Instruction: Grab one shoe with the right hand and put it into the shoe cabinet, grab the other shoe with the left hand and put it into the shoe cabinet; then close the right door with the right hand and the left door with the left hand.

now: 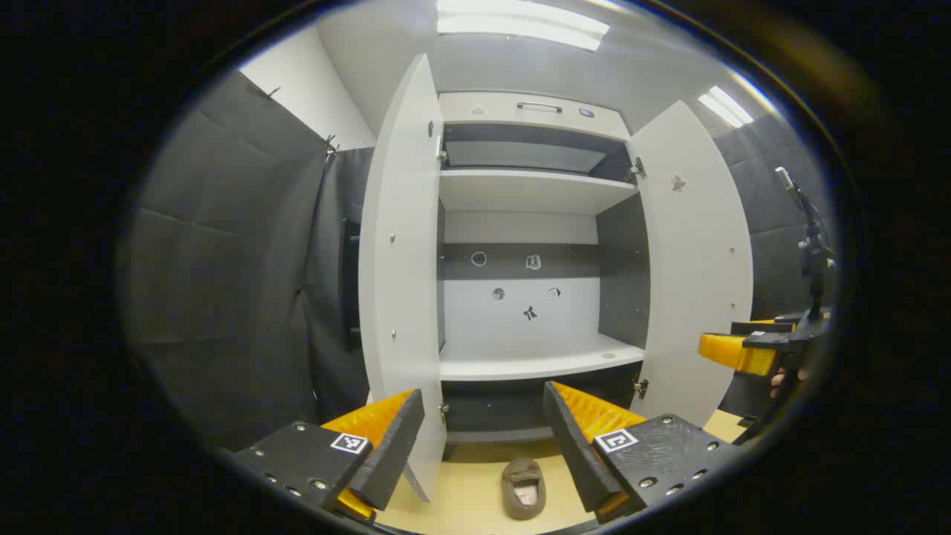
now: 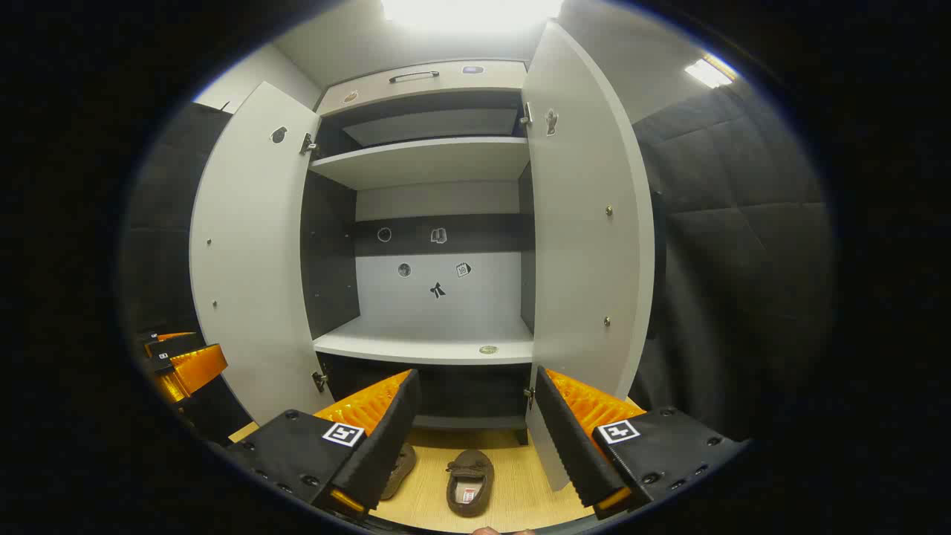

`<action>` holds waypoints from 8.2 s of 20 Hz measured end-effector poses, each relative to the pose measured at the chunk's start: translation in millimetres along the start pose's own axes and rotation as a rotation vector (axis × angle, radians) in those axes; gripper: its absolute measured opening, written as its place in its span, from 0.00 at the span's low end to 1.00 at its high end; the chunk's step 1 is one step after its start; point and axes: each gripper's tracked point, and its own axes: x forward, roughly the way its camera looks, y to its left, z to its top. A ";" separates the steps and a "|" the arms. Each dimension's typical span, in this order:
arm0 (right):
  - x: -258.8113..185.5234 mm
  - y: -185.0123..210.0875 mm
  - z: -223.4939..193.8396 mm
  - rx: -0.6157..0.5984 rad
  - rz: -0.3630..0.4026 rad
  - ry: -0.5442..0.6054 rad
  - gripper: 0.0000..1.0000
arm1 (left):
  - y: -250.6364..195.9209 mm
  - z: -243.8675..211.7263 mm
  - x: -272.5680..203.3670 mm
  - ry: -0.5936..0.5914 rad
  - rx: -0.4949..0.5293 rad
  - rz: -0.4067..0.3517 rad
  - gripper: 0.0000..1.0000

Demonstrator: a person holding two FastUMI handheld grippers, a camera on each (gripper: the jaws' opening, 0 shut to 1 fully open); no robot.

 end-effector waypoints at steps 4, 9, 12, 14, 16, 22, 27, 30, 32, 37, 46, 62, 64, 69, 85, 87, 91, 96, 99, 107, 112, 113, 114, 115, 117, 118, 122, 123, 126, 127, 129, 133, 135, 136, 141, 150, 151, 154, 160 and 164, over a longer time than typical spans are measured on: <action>-3.5 -0.4 1.2 0.005 -0.001 0.002 0.98 | -3.8 1.0 -2.4 -0.011 0.023 -0.020 1.00; -5.9 0.2 1.6 0.004 0.006 0.003 0.98 | -9.8 -0.8 -9.4 -0.011 0.014 -0.029 1.00; -6.3 1.7 0.7 0.005 0.010 0.013 0.98 | -6.6 -4.8 -15.6 -0.009 0.014 -0.026 1.00; -6.1 4.7 -0.1 -0.008 0.019 0.023 0.98 | -5.0 -6.0 -17.8 -0.007 0.012 -0.020 1.00; -5.2 6.9 0.9 -0.019 0.027 0.030 0.98 | -3.9 -6.3 -19.2 -0.005 0.007 -0.016 1.00; 4.8 18.8 2.8 0.017 0.070 0.064 0.98 | 1.1 -9.5 -24.5 0.000 0.005 -0.004 0.94; 12.4 33.1 -12.5 -0.013 0.119 0.153 0.98 | 5.6 -11.8 -22.6 0.016 -0.018 -0.005 0.87; 20.4 44.9 -25.4 -0.038 0.167 0.198 0.94 | 2.5 -8.1 -18.0 0.019 -0.032 -0.006 1.00; 28.2 51.9 -41.1 -0.029 0.193 0.241 0.98 | 0.8 -5.4 -15.8 0.019 -0.024 -0.006 1.00; 52.6 66.2 -98.1 -0.015 0.236 0.373 0.98 | 0.3 -5.8 -9.0 0.052 0.009 0.007 0.87; 80.0 75.4 -224.9 0.061 0.273 0.674 0.98 | -11.2 -27.3 7.7 0.146 0.024 0.005 1.00; 137.7 66.7 -372.7 -0.026 0.157 0.788 0.98 | -19.8 -66.8 15.5 0.275 0.084 -0.007 0.94; 146.5 65.0 -383.2 -0.052 0.139 0.789 0.98 | -16.6 -70.2 14.9 0.286 0.097 0.004 0.94; 168.0 53.3 -396.8 -0.130 0.079 0.774 0.91 | -11.3 -75.6 12.2 0.307 0.105 0.035 0.94; 170.3 37.9 -382.8 -0.126 0.181 0.850 0.02 | -36.9 -89.1 31.0 0.325 0.110 0.041 0.94; 165.2 40.1 -373.0 -0.103 0.190 0.852 0.02 | -42.6 -88.2 34.6 0.318 0.118 0.039 1.00; 153.1 40.1 -341.5 -0.055 0.208 0.838 0.00 | -57.0 -87.5 40.7 0.300 0.117 0.000 0.94; 133.8 44.2 -300.8 -0.018 0.227 0.804 0.02 | -64.4 -80.6 41.6 0.258 0.145 -0.054 0.94; 120.6 49.6 -270.5 0.035 0.206 0.772 0.02 | -57.8 -79.8 37.5 0.248 0.105 -0.080 0.94; 93.9 66.0 -157.2 0.056 0.164 0.587 0.02 | -37.9 -87.2 18.9 0.201 0.078 -0.196 0.94; 101.2 81.1 -73.4 0.067 0.170 0.441 0.02 | -27.2 -98.6 6.9 0.199 0.043 -0.238 0.94; 104.8 82.2 -58.3 0.067 0.170 0.415 0.02 | -26.1 -98.9 5.8 0.195 0.040 -0.244 0.94; 107.6 82.8 -42.9 0.066 0.171 0.389 0.02 | -25.2 -98.9 6.1 0.196 0.040 -0.246 0.94; 114.0 83.7 -26.7 0.060 0.173 0.359 0.02 | -24.3 -98.7 7.1 0.196 0.042 -0.247 0.94; 133.3 81.5 1.5 0.040 0.164 0.304 0.02 | -25.4 -94.5 9.6 0.184 0.048 -0.253 1.00; 141.9 80.7 11.5 0.033 0.161 0.284 0.02 | -30.0 -91.8 10.7 0.177 0.057 -0.269 1.00; 184.2 70.8 45.9 0.053 0.155 0.234 0.00 | -36.4 -79.4 20.9 0.143 0.106 -0.279 0.94; 196.9 68.8 53.9 0.063 0.157 0.223 0.02 | -35.5 -78.6 24.4 0.142 0.110 -0.266 0.97; 235.8 61.5 68.5 0.075 0.159 0.202 0.02 | -30.8 -81.9 38.4 0.162 0.089 -0.213 1.00; 250.0 58.6 70.6 0.078 0.159 0.200 0.02 | -28.9 -85.1 41.8 0.180 0.082 -0.191 1.00; 275.3 56.4 74.1 0.087 0.159 0.193 0.02 | -27.5 -86.5 48.2 0.192 0.070 -0.160 1.00; 331.6 54.9 69.7 0.067 0.158 0.191 0.02 | -36.1 -89.6 57.3 0.211 0.091 -0.140 1.00; 359.4 57.1 69.9 0.067 0.163 0.191 0.02 | -42.4 -91.3 61.9 0.222 0.099 -0.127 1.00; 372.1 58.5 69.5 0.068 0.166 0.195 0.02 | -45.8 -92.6 64.4 0.230 0.096 -0.120 0.94; 425.1 61.0 58.7 0.076 0.171 0.194 0.03 | -51.7 -89.6 67.8 0.239 0.113 -0.074 0.94; 438.9 80.3 24.6 0.052 0.197 0.226 0.12 | -45.6 -93.3 63.1 0.275 0.115 0.027 0.94; 439.8 81.2 18.2 0.051 0.195 0.247 0.13 | -46.1 -92.3 62.3 0.273 0.118 0.035 0.94; 434.1 90.2 3.4 0.072 0.236 0.326 0.33 | -48.3 -92.4 61.3 0.271 0.121 0.054 0.94; 406.3 113.4 6.2 0.131 0.335 0.427 0.84 | -54.4 -97.1 55.4 0.277 0.114 0.096 0.94; 378.6 112.0 9.2 0.100 0.343 0.472 0.98 | -56.6 -97.9 51.2 0.281 0.098 0.102 0.94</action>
